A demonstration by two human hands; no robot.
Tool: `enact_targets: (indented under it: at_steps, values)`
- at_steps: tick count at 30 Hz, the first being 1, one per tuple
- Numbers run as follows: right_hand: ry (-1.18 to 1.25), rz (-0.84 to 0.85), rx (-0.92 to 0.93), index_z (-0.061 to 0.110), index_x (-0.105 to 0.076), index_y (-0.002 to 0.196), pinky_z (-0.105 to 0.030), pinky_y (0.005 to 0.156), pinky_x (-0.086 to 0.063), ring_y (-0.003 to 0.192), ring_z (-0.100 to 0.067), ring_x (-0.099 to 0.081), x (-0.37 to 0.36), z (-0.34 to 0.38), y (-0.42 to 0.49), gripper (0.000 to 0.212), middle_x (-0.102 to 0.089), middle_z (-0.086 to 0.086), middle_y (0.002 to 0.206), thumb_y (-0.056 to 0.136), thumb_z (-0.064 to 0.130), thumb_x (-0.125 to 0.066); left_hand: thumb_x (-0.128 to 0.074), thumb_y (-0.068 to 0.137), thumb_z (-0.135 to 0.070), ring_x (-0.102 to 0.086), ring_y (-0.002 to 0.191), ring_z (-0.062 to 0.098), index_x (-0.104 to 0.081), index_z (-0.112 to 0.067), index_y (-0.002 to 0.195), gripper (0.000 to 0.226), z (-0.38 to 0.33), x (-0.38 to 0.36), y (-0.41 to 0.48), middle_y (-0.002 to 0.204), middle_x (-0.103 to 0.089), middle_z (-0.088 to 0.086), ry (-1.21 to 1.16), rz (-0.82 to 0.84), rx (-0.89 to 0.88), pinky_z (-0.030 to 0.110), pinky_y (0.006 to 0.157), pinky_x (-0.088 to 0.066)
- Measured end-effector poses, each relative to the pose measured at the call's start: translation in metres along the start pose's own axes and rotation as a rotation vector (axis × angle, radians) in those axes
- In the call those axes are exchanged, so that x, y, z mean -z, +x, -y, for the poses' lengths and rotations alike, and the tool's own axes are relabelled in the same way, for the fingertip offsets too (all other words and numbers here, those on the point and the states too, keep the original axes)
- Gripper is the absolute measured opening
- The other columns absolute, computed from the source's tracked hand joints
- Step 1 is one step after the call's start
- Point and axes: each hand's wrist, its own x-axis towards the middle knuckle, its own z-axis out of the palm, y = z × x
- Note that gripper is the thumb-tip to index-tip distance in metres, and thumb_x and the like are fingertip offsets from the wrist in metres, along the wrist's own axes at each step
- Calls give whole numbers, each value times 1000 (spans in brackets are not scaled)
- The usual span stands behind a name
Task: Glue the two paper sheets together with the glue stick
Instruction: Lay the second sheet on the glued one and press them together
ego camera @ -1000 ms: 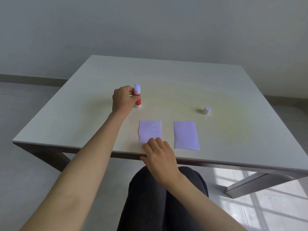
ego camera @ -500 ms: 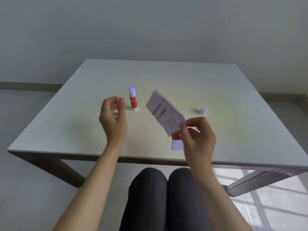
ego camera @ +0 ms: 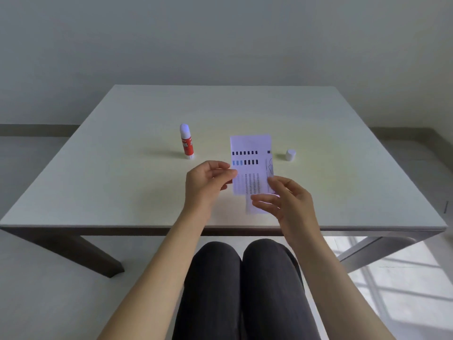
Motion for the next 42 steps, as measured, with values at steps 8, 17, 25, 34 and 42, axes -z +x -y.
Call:
enact_targets:
  at_steps: [8,17,25,34,42]
  values:
    - [-506,-12,4,0,-61,68,-25,43,-40,45,-17,-49,36,10,30,19,-62,-15,63,85,8,-65,-80,68,-20,-68,67,11,-57,-27,75,25,17,-18,2,62,-71,-8,300,44,11,20,62,-41]
    - [-742,-94,-5,14,-60,54,-25,51,-34,44,-11,-43,50,-7,47,27,-53,10,40,78,14,-72,-80,69,-24,-61,72,14,-57,-21,86,28,29,-27,7,77,-72,2,451,37,16,23,60,-41]
    - [-833,-103,8,17,-60,54,-21,47,-34,34,-4,-43,51,-11,52,26,-52,16,33,77,17,-71,-79,69,-23,-64,70,14,-54,-28,77,27,37,-26,6,69,-71,-3,487,46,3,24,59,-41]
    - [-975,-97,130,9,-63,62,-6,44,-37,50,-5,-47,48,-15,51,17,-55,10,52,78,9,-68,-78,71,-20,-68,75,21,-60,-14,87,25,43,-32,2,72,-75,2,630,14,-92,35,76,-52]
    - [-1168,-82,261,6,-58,83,-29,60,-34,70,-23,-48,39,-20,46,5,-50,0,72,80,4,-61,-70,80,-22,-55,104,22,-59,-21,119,41,49,-34,7,107,-58,1,917,129,-349,37,89,-42]
